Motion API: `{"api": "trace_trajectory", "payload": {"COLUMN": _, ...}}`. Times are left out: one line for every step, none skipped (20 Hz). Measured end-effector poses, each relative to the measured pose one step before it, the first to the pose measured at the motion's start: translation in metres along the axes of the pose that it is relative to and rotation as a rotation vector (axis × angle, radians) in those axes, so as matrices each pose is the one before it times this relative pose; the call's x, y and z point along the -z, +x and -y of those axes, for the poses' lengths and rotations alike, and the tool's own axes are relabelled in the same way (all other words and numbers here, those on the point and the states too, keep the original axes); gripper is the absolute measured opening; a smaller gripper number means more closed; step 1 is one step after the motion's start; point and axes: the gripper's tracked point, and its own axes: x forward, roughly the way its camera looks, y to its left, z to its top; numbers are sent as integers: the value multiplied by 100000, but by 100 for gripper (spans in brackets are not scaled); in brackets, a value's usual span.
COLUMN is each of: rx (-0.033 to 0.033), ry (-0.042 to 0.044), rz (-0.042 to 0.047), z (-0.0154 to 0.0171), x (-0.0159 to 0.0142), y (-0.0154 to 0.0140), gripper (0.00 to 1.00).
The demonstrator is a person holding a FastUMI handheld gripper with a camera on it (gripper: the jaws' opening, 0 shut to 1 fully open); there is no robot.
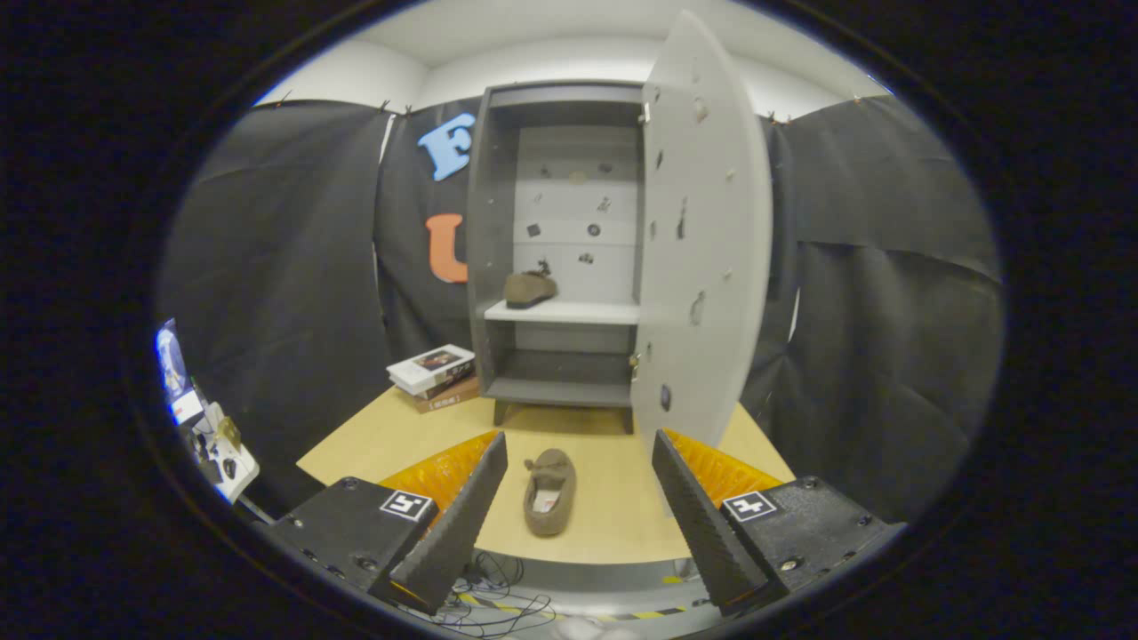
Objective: Open the shoe cabinet door, grab the shoes and put them into the shoe cabinet, then close the shoe cabinet door.
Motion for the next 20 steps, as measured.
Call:
{"api": "trace_trajectory", "payload": {"rx": -2212, "ry": -395, "rz": -2568, "z": -1357, "x": 1485, "y": 1869, "gripper": 100}}
{"api": "trace_trajectory", "payload": {"rx": -2248, "ry": -181, "rz": -1936, "z": -1216, "x": 1516, "y": 2176, "gripper": 100}}
{"api": "trace_trajectory", "payload": {"rx": -1509, "ry": 636, "rz": -3355, "z": -914, "x": 1724, "y": 2204, "gripper": 100}}
{"api": "trace_trajectory", "payload": {"rx": -1461, "ry": 1575, "rz": -4397, "z": -725, "x": 1688, "y": 2407, "gripper": 100}}
{"api": "trace_trajectory", "payload": {"rx": -2114, "ry": 2526, "rz": -3168, "z": -709, "x": 1480, "y": 2353, "gripper": 100}}
{"api": "trace_trajectory", "payload": {"rx": -645, "ry": 2202, "rz": -3451, "z": -199, "x": 1079, "y": 2345, "gripper": 100}}
{"api": "trace_trajectory", "payload": {"rx": 377, "ry": 1691, "rz": -4317, "z": 182, "x": 1338, "y": 2752, "gripper": 100}}
{"api": "trace_trajectory", "payload": {"rx": -1061, "ry": 2413, "rz": -3332, "z": -24, "x": 989, "y": 2421, "gripper": 100}}
{"api": "trace_trajectory", "payload": {"rx": -130, "ry": 2221, "rz": -3133, "z": 59, "x": 459, "y": 2174, "gripper": 100}}
{"api": "trace_trajectory", "payload": {"rx": 563, "ry": 1213, "rz": -4277, "z": 437, "x": 752, "y": 2287, "gripper": 100}}
{"api": "trace_trajectory", "payload": {"rx": -53, "ry": 1498, "rz": -2519, "z": 264, "x": 461, "y": 1885, "gripper": 100}}
{"api": "trace_trajectory", "payload": {"rx": 598, "ry": 1441, "rz": -2194, "z": 284, "x": 40, "y": 1861, "gripper": 100}}
{"api": "trace_trajectory", "payload": {"rx": 248, "ry": 882, "rz": -1995, "z": 387, "x": 47, "y": 1598, "gripper": 100}}
{"api": "trace_trajectory", "payload": {"rx": 482, "ry": 1167, "rz": -2091, "z": 369, "x": 46, "y": 1501, "gripper": 100}}
{"api": "trace_trajectory", "payload": {"rx": -973, "ry": 1758, "rz": -2662, "z": -116, "x": 87, "y": 1289, "gripper": 100}}
{"api": "trace_trajectory", "payload": {"rx": -1859, "ry": 1413, "rz": -1498, "z": -350, "x": -378, "y": 1033, "gripper": 100}}
{"api": "trace_trajectory", "payload": {"rx": -207, "ry": 745, "rz": -460, "z": -67, "x": -379, "y": 1107, "gripper": 100}}
{"api": "trace_trajectory", "payload": {"rx": 545, "ry": 165, "rz": -804, "z": 139, "x": -355, "y": 934, "gripper": 100}}
{"api": "trace_trajectory", "payload": {"rx": -296, "ry": 24, "rz": -430, "z": -124, "x": -458, "y": 837, "gripper": 100}}
{"api": "trace_trajectory", "payload": {"rx": 486, "ry": 51, "rz": -476, "z": 66, "x": -424, "y": 673, "gripper": 99}}
